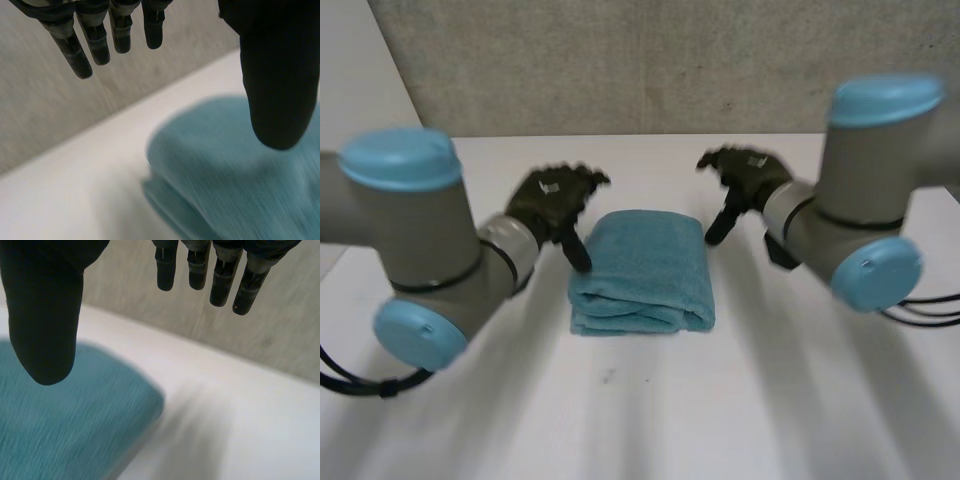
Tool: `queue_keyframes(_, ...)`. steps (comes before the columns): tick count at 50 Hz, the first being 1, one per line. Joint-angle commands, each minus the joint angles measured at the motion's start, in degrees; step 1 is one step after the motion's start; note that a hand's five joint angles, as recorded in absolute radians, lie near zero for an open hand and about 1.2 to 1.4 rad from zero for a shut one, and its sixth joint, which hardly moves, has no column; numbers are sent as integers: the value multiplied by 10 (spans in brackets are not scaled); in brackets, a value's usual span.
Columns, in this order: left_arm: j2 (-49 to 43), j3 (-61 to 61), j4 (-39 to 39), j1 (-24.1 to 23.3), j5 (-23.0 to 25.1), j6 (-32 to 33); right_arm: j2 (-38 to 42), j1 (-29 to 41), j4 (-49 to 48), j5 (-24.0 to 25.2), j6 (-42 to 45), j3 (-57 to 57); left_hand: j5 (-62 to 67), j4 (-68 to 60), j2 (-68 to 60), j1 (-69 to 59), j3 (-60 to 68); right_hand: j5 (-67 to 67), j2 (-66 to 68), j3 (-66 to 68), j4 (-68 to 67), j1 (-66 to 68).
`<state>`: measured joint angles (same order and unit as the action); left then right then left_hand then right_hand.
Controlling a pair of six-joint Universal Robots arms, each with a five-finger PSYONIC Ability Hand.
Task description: Fold the laundry
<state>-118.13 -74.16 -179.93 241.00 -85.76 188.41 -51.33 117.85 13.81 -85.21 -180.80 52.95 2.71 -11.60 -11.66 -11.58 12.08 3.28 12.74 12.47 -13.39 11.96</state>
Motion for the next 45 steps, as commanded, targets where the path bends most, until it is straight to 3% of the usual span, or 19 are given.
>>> queue_keyframes(1, 115, 33, 38, 33, 0, -6, -141, -42, -5, -9, -1, 43, -20, 9, 9, 9, -14, -33, -27, -25, 34, -20)
queue_keyframes(10, 221, 43, 108, 94, 2, -36, -304, -105, -9, -25, 23, 154, -3, -8, -7, -8, 3, -33, -27, -25, 34, -20)
queue_keyframes(14, 237, 42, 133, 121, 32, -45, -332, -116, -11, -22, 40, 183, -8, -3, -2, -3, -2, -33, -27, -25, 34, -20)
queue_keyframes(21, 242, 34, 157, 124, 90, -63, -340, -117, -18, -21, 48, 200, -20, 9, 9, 9, -14, -33, -27, -25, 34, -20)
queue_keyframes(33, 259, 2, 150, 120, 93, -71, -343, -116, -34, -19, 50, 216, -27, 16, 17, 16, -21, -33, -27, -25, 34, -20)
queue_keyframes(45, 287, -34, 81, 117, 94, -68, -343, -115, -75, -17, 50, 244, -27, 16, 17, 16, -21, -33, -27, -25, 34, -20)
